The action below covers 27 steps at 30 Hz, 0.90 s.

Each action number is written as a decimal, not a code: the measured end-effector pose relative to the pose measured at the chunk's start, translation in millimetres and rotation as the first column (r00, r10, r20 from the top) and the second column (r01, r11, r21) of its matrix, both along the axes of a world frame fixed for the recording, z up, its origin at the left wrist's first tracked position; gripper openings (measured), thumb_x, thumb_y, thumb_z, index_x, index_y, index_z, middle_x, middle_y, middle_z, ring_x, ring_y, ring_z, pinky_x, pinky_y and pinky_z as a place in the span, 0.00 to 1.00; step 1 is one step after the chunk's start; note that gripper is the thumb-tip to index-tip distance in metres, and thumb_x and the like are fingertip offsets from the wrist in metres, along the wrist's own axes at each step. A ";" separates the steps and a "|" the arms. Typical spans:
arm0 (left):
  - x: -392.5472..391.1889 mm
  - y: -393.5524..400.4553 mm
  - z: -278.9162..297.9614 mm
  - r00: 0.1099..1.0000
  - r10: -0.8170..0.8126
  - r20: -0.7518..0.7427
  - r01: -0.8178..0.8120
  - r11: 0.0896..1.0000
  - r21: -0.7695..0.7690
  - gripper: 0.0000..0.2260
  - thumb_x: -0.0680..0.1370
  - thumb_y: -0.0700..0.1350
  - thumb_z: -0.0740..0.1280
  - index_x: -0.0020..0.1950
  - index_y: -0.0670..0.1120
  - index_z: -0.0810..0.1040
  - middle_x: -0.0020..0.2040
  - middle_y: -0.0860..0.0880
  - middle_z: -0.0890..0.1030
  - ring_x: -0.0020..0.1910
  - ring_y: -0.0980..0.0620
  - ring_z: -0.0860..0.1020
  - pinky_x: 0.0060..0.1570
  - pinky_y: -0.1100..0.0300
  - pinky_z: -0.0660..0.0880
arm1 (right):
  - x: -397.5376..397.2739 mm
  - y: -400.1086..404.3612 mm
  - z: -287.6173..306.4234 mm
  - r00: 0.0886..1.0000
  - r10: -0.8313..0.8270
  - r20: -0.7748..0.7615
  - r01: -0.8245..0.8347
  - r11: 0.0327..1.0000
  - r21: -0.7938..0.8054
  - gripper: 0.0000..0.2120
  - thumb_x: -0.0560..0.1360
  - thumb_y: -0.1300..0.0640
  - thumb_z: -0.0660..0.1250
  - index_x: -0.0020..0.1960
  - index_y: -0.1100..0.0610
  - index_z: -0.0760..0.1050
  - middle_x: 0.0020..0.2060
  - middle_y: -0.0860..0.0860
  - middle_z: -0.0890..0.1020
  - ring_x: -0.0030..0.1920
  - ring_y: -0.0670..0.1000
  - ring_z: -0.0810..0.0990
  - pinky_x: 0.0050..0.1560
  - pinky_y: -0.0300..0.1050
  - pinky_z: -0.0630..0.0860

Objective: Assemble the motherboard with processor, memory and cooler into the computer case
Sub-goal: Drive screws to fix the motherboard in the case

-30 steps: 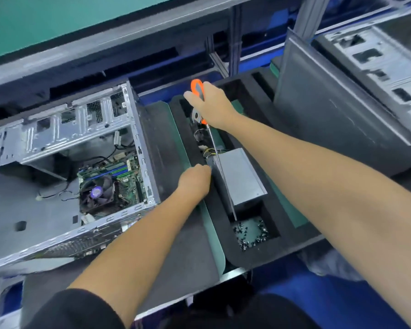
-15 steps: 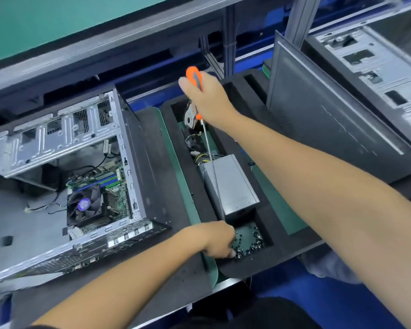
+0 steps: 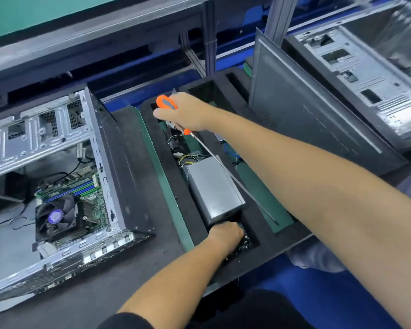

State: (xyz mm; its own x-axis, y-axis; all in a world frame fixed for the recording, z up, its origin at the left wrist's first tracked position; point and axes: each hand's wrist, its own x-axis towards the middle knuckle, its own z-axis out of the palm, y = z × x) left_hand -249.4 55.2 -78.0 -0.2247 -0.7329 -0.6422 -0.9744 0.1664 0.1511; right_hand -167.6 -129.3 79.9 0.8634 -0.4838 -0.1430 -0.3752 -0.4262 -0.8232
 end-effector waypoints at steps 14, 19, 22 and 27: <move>-4.3 -6.6 -16.8 0.998 0.063 0.007 -0.063 0.996 0.060 0.22 0.76 0.28 0.58 0.70 0.38 0.68 0.65 0.40 0.75 0.60 0.40 0.76 0.54 0.49 0.75 | 8.2 48.7 -74.2 0.998 0.038 -0.060 -0.029 0.989 0.142 0.22 0.77 0.47 0.66 0.37 0.53 0.55 0.30 0.49 0.62 0.27 0.49 0.63 0.29 0.40 0.64; -4.1 -6.3 -18.8 0.992 0.121 0.017 -0.122 0.991 0.048 0.23 0.77 0.29 0.58 0.72 0.39 0.65 0.69 0.41 0.72 0.65 0.41 0.73 0.60 0.49 0.72 | 9.0 51.7 -80.8 0.998 0.029 -0.061 -0.019 0.988 0.153 0.21 0.77 0.46 0.66 0.38 0.54 0.56 0.31 0.50 0.62 0.30 0.52 0.64 0.30 0.42 0.66; -6.3 -5.4 -21.6 0.997 0.071 0.041 -0.071 0.997 0.012 0.23 0.77 0.29 0.59 0.71 0.39 0.67 0.69 0.41 0.72 0.65 0.42 0.73 0.59 0.50 0.73 | 8.7 51.6 -82.3 0.998 0.012 -0.060 -0.004 0.990 0.138 0.22 0.77 0.45 0.66 0.38 0.54 0.56 0.32 0.49 0.62 0.29 0.51 0.64 0.30 0.42 0.67; -5.4 -4.1 -21.4 0.999 0.021 0.048 -0.022 1.000 0.007 0.22 0.76 0.30 0.62 0.70 0.40 0.69 0.67 0.42 0.73 0.64 0.42 0.74 0.56 0.49 0.74 | 6.1 50.4 -82.4 1.000 0.005 -0.025 -0.001 0.986 0.168 0.21 0.77 0.48 0.66 0.38 0.54 0.56 0.31 0.49 0.60 0.29 0.51 0.62 0.31 0.43 0.66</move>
